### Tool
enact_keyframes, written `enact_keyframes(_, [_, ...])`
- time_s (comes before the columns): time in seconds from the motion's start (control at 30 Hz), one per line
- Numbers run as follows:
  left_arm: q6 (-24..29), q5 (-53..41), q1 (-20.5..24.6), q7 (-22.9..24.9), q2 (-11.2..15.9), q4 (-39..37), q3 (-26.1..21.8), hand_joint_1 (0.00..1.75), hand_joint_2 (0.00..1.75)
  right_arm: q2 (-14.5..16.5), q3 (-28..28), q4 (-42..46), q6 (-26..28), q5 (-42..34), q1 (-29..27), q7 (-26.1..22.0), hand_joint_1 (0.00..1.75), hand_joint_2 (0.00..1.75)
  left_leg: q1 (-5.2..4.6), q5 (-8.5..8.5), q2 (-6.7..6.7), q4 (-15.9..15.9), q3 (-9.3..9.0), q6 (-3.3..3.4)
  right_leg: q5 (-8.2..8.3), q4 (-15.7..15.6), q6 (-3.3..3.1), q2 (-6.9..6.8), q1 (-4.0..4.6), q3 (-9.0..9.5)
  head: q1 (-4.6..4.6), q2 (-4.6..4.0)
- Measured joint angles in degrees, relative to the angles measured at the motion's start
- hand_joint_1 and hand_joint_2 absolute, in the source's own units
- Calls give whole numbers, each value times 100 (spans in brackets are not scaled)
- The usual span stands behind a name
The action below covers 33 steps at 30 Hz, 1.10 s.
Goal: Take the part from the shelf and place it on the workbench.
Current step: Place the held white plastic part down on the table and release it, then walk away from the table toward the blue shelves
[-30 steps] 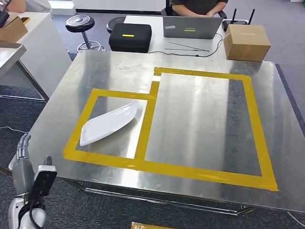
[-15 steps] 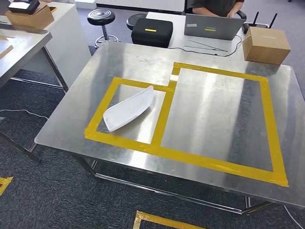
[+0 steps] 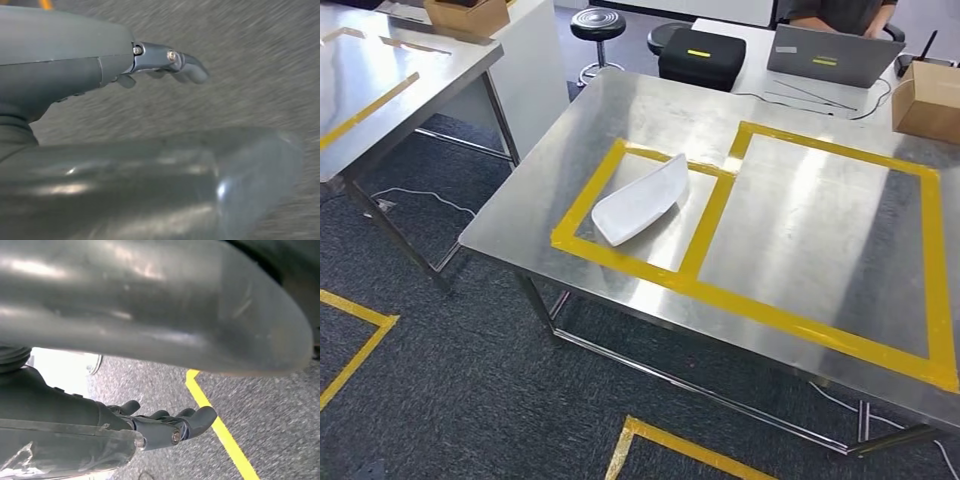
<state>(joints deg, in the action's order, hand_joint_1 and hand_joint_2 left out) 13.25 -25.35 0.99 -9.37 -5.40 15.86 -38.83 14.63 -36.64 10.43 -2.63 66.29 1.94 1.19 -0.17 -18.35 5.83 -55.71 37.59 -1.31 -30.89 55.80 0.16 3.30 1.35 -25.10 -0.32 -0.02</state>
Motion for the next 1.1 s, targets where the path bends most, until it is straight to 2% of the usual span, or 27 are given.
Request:
enact_keyframes(0.03, [-55,-67,-8,119,-38,-67,5,0,0,10,-5,-1,-2,8,3,17,0,0,4,-39,-31,-19,32,-29,64,-8,-23,-60,-11,-42,-2,0])
enact_keyframes(0.07, [-129,-110,-10,231,-80,-121,10,0,0,20,-12,-2,-4,15,2,29,0,0,6,-200,-116,-119,83,-58,138,-22,-53,-126,-27,-97,-22,0])
enact_keyframes(0.1, [-211,-147,-1,319,-118,-161,13,0,0,31,-20,-3,-7,28,-2,46,0,0,17,-475,-236,-331,154,-92,214,-33,-76,-203,-44,-166,-42,0])
enact_keyframes(0.17, [-357,-246,41,418,-186,-212,21,0,0,35,-30,-3,-17,76,-16,76,0,0,57,-1107,-439,-1036,322,-188,341,-30,-94,-373,-43,-316,-75,0])
enact_keyframes(0.2, [-414,-323,57,436,-203,-230,27,0,0,36,-32,-3,-26,107,-22,90,0,0,85,-1257,-479,-1388,373,-237,403,-26,-82,-466,-45,-395,-74,0])
enact_keyframes(0.23, [-450,-397,64,444,-215,-246,35,0,0,36,-32,-3,-32,134,-24,98,0,0,118,-1246,-501,-1626,366,-284,467,-16,-65,-555,-51,-479,-75,0])
enact_keyframes(0.27, [-471,-443,63,444,-219,-257,43,0,0,36,-32,-3,-37,156,-21,102,0,0,153,-1113,-523,-1689,273,-329,526,3,-38,-638,-62,-568,-75,0])
enact_keyframes(0.33, [-492,-493,66,430,-223,-265,48,0,0,34,-32,-2,-45,179,-7,108,0,0,219,-833,-678,-1257,-209,-427,617,77,34,-787,-84,-744,-81,0])
enact_keyframes(0.37, [-505,-506,81,416,-236,-265,49,0,0,33,-32,0,-51,189,-3,111,0,0,238,-826,-825,-853,-532,-468,640,133,78,-857,-92,-830,-97,0])
enact_keyframes(0.4, [-517,-518,103,399,-243,-268,52,0,0,33,-32,2,-56,200,0,115,0,0,240,-899,-949,-489,-789,-454,661,189,122,-925,-85,-886,-101,0])
enact_keyframes(0.43, [-527,-526,123,382,-251,-271,55,0,0,33,-32,3,-60,210,8,119,0,0,228,-989,-1031,-232,-938,-400,686,238,164,-991,-80,-931,-107,0])
enact_keyframes(0.5, [-533,-535,115,363,-244,-283,60,0,0,38,-32,3,-64,221,15,121,0,0,170,-1048,-971,-89,-923,-196,763,271,240,-1113,-102,-975,-98,1])
enact_keyframes(0.53, [-532,-535,89,358,-244,-291,60,0,0,39,-32,3,-64,222,18,121,0,0,152,-1006,-924,-92,-864,-106,736,293,279,-1067,-132,-997,-105,1])
enact_keyframes(0.57, [-536,-535,66,354,-240,-296,60,0,0,40,-32,2,-66,223,11,121,0,0,139,-950,-872,-91,-808,-32,611,375,313,-936,-155,-1032,-106,1])
enact_keyframes(0.63, [-582,-534,69,315,-235,-303,60,0,0,40,-32,1,-72,232,-20,127,0,0,116,-806,-744,-87,-657,74,73,874,344,-556,-177,-1176,-99,1])
enact_keyframes(0.67, [-614,-535,82,279,-231,-303,60,0,0,40,-32,1,-74,238,-31,132,0,0,93,-728,-663,-88,-563,103,-218,1250,326,-431,-170,-1267,-87,1])
enact_keyframes(0.7, [-640,-538,92,239,-230,-304,60,0,0,40,-32,1,-76,249,-34,140,0,0,68,-649,-583,-90,-463,122,-417,1595,298,-373,-155,-1327,-80,1])
enact_keyframes(0.73, [-652,-538,91,206,-229,-305,60,0,0,40,-32,1,-75,259,-27,150,0,0,45,-571,-506,-92,-364,131,-485,1814,262,-348,-133,-1324,-73,0])
enact_keyframes(0.77, [-658,-536,84,180,-228,-306,59,0,0,40,-32,1,-72,275,-17,161,0,0,30,-493,-435,-94,-269,133,-426,1853,219,-331,-106,-1228,-74,0])
enact_keyframes(0.8, [-667,-532,79,157,-226,-306,58,0,0,40,-32,1,-66,296,-11,174,0,0,22,-417,-361,-96,-180,129,-274,1684,173,-301,-76,-1030,-75,1])
enact_keyframes(0.83, [-680,-530,78,139,-223,-307,57,0,0,40,-31,2,-57,315,-8,187,0,0,19,-337,-282,-97,-96,119,-119,1349,125,-227,-50,-743,-74,1])
enact_keyframes(0.87, [-694,-532,83,120,-225,-307,56,0,0,40,-31,2,-45,334,-5,197,0,0,15,-258,-206,-100,-21,104,-54,904,72,-92,-31,-417,-74,1])
enact_keyframes(0.93, [-711,-562,92,101,-232,-308,54,0,0,41,-28,2,0,366,4,203,0,0,11,-104,-81,-86,72,59,-95,205,24,117,-21,23,-80,1])
enact_keyframes(0.97, [-712,-591,89,98,-236,-309,54,0,0,43,-27,2,25,381,9,202,0,0,13,-25,-29,-59,92,24,-131,51,13,147,-15,86,-85,2])
enact_keyframes(1.03, [-691,-648,58,98,-225,-320,54,0,0,49,-25,1,64,415,10,199,0,0,13,96,46,14,128,-43,-21,8,-9,29,-26,13,-99,0])
enact_keyframes(1.07, [-671,-678,44,96,-220,-327,53,0,0,52,-25,0,80,430,10,196,0,0,9,7,-7,-19,172,-69,63,-6,-42,-40,-38,-47,-123,0])
enact_keyframes(1.1, [-651,-703,35,93,-216,-333,52,0,0,55,-25,-1,96,440,4,190,0,0,3,-220,-107,-161,236,-94,154,-27,-68,-119,-54,-119,-156,-1])
